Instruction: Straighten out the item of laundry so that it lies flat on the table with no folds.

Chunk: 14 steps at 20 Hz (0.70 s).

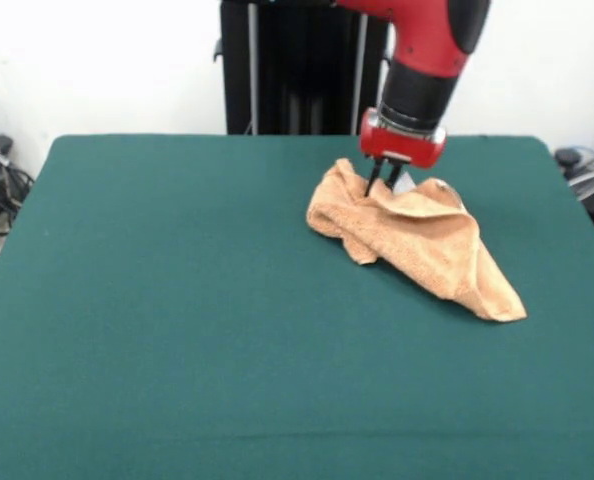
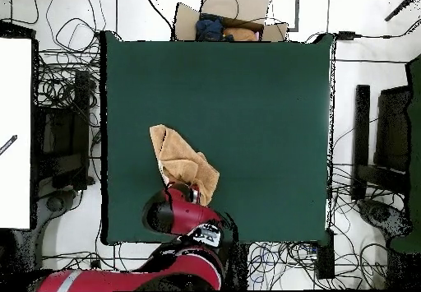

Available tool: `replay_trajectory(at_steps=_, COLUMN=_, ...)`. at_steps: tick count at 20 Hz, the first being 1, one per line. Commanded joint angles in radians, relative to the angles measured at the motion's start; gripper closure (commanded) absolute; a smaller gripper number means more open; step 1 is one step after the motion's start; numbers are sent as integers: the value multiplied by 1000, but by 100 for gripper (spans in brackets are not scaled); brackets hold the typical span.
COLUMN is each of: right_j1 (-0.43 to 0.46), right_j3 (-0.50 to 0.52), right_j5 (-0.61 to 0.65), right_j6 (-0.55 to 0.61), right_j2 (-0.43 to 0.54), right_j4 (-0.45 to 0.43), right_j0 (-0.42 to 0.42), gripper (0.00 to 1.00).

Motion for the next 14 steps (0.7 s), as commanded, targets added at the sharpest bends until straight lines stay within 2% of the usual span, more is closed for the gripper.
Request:
replay_trajectory(at_steps=1, right_j1=155, right_j3=-140, right_j5=-81, right_j6=113, right_j2=69, right_j4=-81, right_j0=-93, gripper=100)
replay_trajectory(at_steps=10, right_j1=316, right_j3=-313, right_j5=-152, right_j6=92, right_j2=124, right_j4=-256, right_j0=-244, gripper=100)
replay_trajectory(at_steps=14, right_j1=302, right_j3=-326, right_j5=-123, right_j6=99, right_j2=142, right_j4=-315, right_j0=-277, gripper=100)
